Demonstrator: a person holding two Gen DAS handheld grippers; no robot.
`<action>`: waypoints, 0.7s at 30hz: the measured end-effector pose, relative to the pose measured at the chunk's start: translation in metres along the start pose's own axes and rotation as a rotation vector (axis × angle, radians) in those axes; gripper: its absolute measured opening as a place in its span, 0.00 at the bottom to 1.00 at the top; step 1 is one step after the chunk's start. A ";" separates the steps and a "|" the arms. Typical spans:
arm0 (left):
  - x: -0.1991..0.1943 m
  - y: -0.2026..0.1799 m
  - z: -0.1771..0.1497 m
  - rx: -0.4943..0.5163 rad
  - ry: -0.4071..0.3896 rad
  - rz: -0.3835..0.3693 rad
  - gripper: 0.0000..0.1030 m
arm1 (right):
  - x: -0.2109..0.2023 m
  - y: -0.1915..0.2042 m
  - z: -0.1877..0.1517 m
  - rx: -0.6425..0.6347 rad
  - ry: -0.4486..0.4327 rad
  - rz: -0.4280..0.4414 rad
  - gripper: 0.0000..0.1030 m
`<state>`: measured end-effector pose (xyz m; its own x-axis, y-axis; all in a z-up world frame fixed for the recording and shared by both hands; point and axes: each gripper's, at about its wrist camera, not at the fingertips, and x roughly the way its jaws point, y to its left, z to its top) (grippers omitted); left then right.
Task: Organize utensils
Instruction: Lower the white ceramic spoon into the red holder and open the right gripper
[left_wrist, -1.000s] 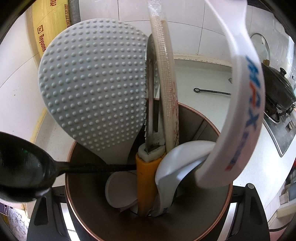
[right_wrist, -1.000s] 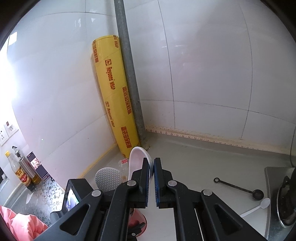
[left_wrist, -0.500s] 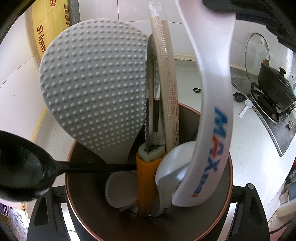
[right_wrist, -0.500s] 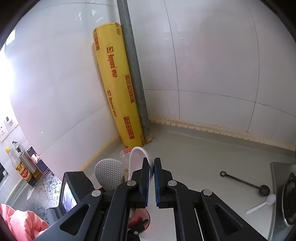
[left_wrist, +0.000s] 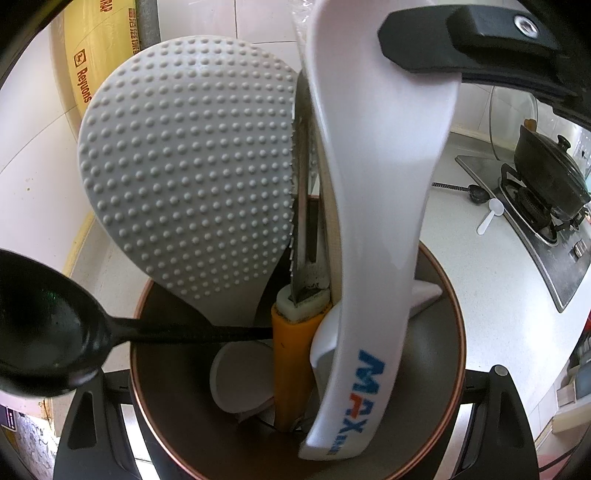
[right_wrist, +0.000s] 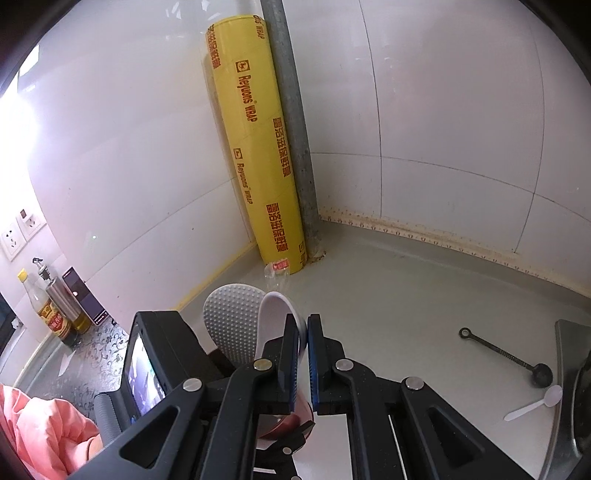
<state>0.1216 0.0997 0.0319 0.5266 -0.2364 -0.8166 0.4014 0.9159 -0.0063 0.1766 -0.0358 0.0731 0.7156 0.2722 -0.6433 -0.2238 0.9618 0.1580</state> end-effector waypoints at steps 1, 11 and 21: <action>0.000 0.000 0.000 0.001 0.000 0.000 0.87 | 0.000 0.000 0.000 0.001 0.002 0.001 0.05; 0.000 0.000 0.000 0.002 0.000 0.000 0.87 | -0.002 -0.002 -0.004 0.002 0.027 0.018 0.09; 0.000 0.001 0.000 0.004 0.000 -0.002 0.87 | -0.004 -0.004 -0.005 0.009 0.030 0.038 0.13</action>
<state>0.1220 0.1006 0.0315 0.5258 -0.2382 -0.8166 0.4051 0.9143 -0.0059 0.1708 -0.0414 0.0711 0.6863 0.3074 -0.6592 -0.2440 0.9511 0.1894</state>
